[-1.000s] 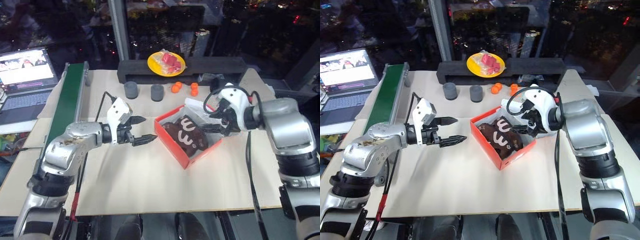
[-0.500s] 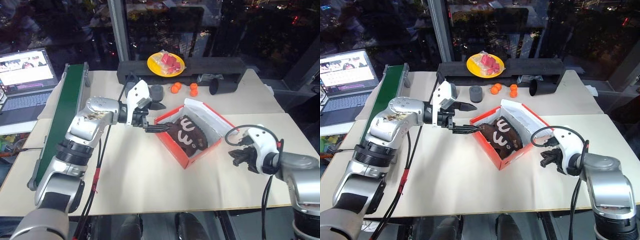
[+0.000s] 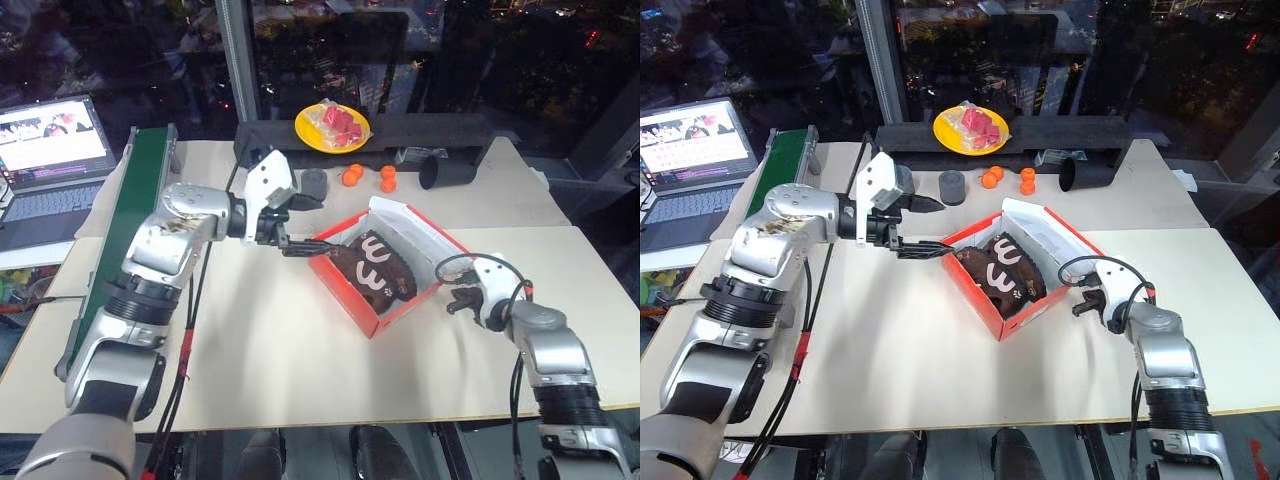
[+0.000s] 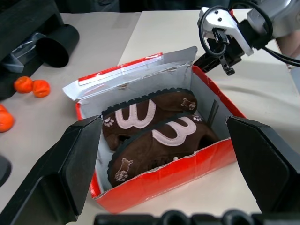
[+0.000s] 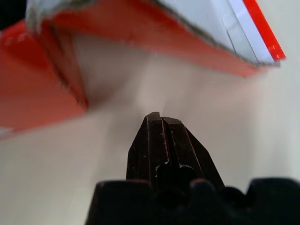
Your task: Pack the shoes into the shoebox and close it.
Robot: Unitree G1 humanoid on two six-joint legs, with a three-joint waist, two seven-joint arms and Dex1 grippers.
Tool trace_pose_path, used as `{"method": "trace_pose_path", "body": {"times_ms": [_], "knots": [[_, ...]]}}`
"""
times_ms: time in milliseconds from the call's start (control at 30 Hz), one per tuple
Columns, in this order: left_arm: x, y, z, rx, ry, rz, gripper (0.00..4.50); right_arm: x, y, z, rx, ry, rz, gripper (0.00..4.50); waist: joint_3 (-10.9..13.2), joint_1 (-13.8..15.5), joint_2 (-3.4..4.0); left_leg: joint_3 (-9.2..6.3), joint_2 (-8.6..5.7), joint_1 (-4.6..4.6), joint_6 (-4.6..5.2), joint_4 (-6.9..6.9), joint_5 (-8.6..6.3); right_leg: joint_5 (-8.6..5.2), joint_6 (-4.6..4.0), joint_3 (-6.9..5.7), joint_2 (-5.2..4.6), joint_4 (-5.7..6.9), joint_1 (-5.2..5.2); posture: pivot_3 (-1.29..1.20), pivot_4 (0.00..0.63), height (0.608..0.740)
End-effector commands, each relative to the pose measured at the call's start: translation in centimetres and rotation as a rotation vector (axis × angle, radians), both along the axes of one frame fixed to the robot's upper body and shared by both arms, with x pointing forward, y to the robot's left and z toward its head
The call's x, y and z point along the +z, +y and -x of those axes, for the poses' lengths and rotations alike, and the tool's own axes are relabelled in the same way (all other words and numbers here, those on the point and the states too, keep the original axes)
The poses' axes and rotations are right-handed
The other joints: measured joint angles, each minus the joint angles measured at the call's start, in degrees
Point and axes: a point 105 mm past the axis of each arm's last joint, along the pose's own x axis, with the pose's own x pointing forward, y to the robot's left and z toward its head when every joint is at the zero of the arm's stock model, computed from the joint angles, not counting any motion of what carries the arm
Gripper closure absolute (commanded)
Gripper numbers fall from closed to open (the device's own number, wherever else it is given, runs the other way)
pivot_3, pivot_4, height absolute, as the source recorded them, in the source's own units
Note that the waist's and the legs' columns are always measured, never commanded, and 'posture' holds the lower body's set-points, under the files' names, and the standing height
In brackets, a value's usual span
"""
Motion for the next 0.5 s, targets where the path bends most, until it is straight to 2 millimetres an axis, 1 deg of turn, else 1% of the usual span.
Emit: {"method": "trace_pose_path", "body": {"times_ms": [33,100,133,200,233,300,367,433,467,500], "knots": [[1.3,0.0,0.4,0.001,-0.053,0.015,0.00,2.1,-0.1,-1.8,-0.012,-0.156,-0.023,4.47,0.00,0.01,0.00,0.00,0.00,0.02,0.00,0.00,0.00,0.00,0.00,0.00,0.01,0.00,0.01,0.00,0.150,0.740],[1.3,-0.1,0.4,0.004,-0.055,0.014,0.00,3.6,-0.3,-2.7,-0.044,-0.264,-0.138,4.47,0.00,-0.02,0.00,0.01,0.01,0.02,0.00,0.00,0.00,0.01,-0.02,0.00,0.01,0.00,0.01,0.00,0.150,0.740],[1.3,-0.1,0.5,0.005,-0.056,0.014,0.00,4.9,-0.2,-3.0,-0.055,-0.333,-0.248,4.47,0.00,-0.05,0.00,0.01,0.00,0.01,0.00,-0.01,0.00,0.07,-0.12,0.02,0.00,0.00,0.00,0.00,0.150,0.740],[1.3,-0.2,0.5,0.007,-0.056,0.016,0.00,6.7,0.2,-3.0,-0.047,-0.419,-0.411,4.47,0.01,-0.09,0.02,0.01,0.01,0.00,0.00,-0.02,0.00,0.18,-0.29,0.03,0.00,0.00,-0.02,0.00,0.150,0.740],[1.4,-0.2,0.6,0.007,-0.056,0.016,0.00,7.4,0.5,-2.8,-0.026,-0.444,-0.479,4.47,0.01,-0.08,0.02,0.01,0.01,0.00,0.00,-0.03,0.00,0.19,-0.31,0.03,0.00,0.00,-0.01,0.00,0.150,0.740],[1.4,-0.2,0.6,0.008,-0.056,0.016,0.00,8.0,1.4,-2.5,0.016,-0.444,-0.575,4.47,0.01,-0.04,0.02,0.00,0.01,0.00,0.00,-0.03,0.00,0.20,-0.32,0.02,0.00,0.02,0.00,0.00,0.150,0.740],[1.2,-0.3,0.5,0.011,-0.062,0.007,0.00,8.2,3.1,-1.8,0.103,-0.397,-0.669,4.47,0.02,-0.01,0.03,0.00,0.00,0.00,0.00,-0.03,0.00,0.20,-0.32,0.02,0.00,0.02,0.00,0.00,0.150,0.740],[0.8,-0.6,0.4,0.007,-0.069,-0.006,0.00,8.7,5.8,-0.1,0.249,-0.330,-0.760,4.47,0.02,0.02,0.03,0.00,0.00,0.01,0.00,-0.03,0.00,0.20,-0.32,0.02,0.00,0.04,0.00,0.00,0.150,0.740],[0.7,-0.7,0.3,0.006,-0.074,-0.010,0.00,8.9,7.3,1.1,0.335,-0.283,-0.793,4.47,0.02,0.03,0.04,-0.02,0.02,0.02,0.01,-0.04,0.00,0.19,-0.32,0.01,0.03,0.05,0.01,0.00,0.150,0.740],[0.7,-0.8,0.2,0.005,-0.077,-0.012,0.00,9.0,8.2,1.9,0.388,-0.249,-0.810,4.47,0.02,0.03,0.04,-0.03,0.02,0.01,0.01,-0.05,0.00,0.20,-0.32,0.01,0.03,0.05,-0.01,0.00,0.150,0.740]]}}
